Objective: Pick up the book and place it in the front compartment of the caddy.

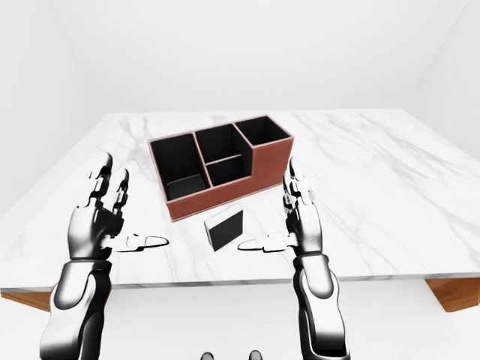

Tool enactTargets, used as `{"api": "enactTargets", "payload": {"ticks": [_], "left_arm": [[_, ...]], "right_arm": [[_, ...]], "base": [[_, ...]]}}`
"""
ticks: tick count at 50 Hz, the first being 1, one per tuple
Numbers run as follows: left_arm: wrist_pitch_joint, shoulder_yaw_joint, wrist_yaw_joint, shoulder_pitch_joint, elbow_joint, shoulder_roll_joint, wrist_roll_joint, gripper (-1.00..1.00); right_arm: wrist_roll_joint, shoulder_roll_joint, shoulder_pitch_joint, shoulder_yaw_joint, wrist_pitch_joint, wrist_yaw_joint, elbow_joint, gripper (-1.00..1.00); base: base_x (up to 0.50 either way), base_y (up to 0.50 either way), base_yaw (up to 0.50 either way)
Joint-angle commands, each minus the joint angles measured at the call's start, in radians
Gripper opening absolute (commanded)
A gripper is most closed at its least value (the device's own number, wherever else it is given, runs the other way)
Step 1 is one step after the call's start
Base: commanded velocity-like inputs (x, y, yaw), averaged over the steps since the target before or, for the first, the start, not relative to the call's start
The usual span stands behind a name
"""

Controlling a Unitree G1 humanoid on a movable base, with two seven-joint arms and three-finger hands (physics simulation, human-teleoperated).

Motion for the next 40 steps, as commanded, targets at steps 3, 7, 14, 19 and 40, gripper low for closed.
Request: {"api": "enactTargets", "payload": {"ticks": [3, 7, 14, 19, 40], "left_arm": [[0.000, 0.007, -0.001, -0.001, -0.020, 0.001, -0.005, 0.97], [0.000, 0.005, -0.001, 0.000, -0.020, 0.000, -0.004, 0.97], [0.000, 0.007, -0.002, 0.001, -0.023, 0.000, -0.004, 0.97], [0.000, 0.006, -0.002, 0.000, -0.026, 0.000, -0.004, 0.97], [0.000, 0.008, -0.003, 0.001, -0.018, 0.001, -0.005, 0.97]], "right_arm": [[-0.003, 0.001, 0.006, 0.003, 0.000, 0.003, -0.013, 1.00], [-0.004, 0.001, 0.006, 0.003, 0.000, 0.003, -0.014, 1.00], [-0.006, 0.003, 0.007, 0.006, 0.000, 0.003, -0.007, 1.00], [-0.006, 0.003, 0.008, 0.006, 0.000, 0.003, -0.007, 1.00], [-0.007, 0.005, 0.020, 0.020, 0.000, 0.009, -0.037, 1.00]], "base": [[0.50, 0.00, 0.00], [0.50, 0.00, 0.00], [0.50, 0.00, 0.00], [0.50, 0.00, 0.00], [0.25, 0.00, 0.00]]}}
